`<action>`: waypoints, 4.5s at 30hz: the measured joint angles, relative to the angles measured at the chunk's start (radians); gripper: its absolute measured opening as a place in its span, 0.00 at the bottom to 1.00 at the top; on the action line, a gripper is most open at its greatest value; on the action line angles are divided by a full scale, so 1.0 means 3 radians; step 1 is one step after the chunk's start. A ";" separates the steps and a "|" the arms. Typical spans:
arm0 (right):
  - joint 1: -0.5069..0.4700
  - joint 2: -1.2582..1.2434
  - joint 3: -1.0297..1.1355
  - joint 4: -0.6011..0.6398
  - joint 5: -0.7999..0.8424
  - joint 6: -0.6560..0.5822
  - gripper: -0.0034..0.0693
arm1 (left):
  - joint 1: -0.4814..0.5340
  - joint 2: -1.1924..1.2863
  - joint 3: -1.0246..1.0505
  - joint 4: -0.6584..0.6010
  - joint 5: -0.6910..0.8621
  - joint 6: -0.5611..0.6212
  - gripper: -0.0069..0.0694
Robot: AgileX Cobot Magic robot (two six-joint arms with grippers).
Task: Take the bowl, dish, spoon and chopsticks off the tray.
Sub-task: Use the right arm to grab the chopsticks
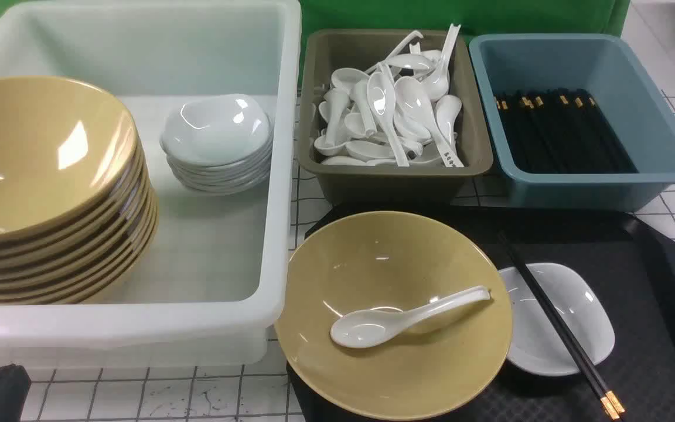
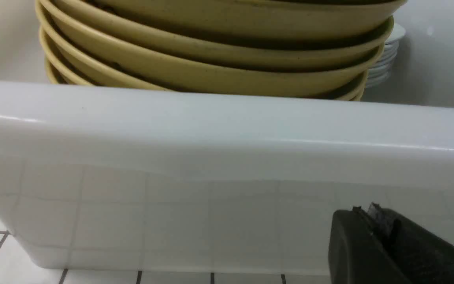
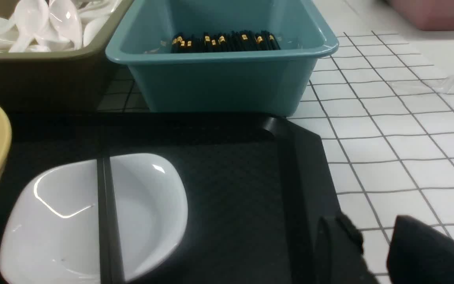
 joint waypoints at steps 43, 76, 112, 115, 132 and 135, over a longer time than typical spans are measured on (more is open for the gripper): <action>0.0000 0.0000 0.0000 0.0000 0.0000 0.0010 0.37 | 0.0000 0.0000 0.0000 0.0000 0.0000 0.0000 0.07; 0.0000 0.0000 0.0000 0.0094 -0.0039 0.0413 0.37 | 0.0000 0.0000 0.0003 -0.1980 -0.0795 -0.0606 0.07; 0.1212 0.1879 -0.2208 0.0704 0.1598 -0.0515 0.10 | -0.0047 0.2203 -0.2655 -0.0895 0.2146 0.0892 0.07; 0.1250 0.2327 -0.2527 0.0700 0.1936 -0.0867 0.10 | -0.0303 0.2513 -0.2829 -0.0812 0.2341 0.0976 0.07; 0.1260 0.4666 -0.3142 0.0693 0.2063 -0.1234 0.50 | -0.2195 0.4201 -0.3967 -0.0310 0.2557 0.1052 0.07; 0.1260 0.4967 -0.3270 0.0693 0.1991 -0.1231 0.67 | -0.2262 0.4305 -0.3988 -0.0310 0.2496 0.1052 0.07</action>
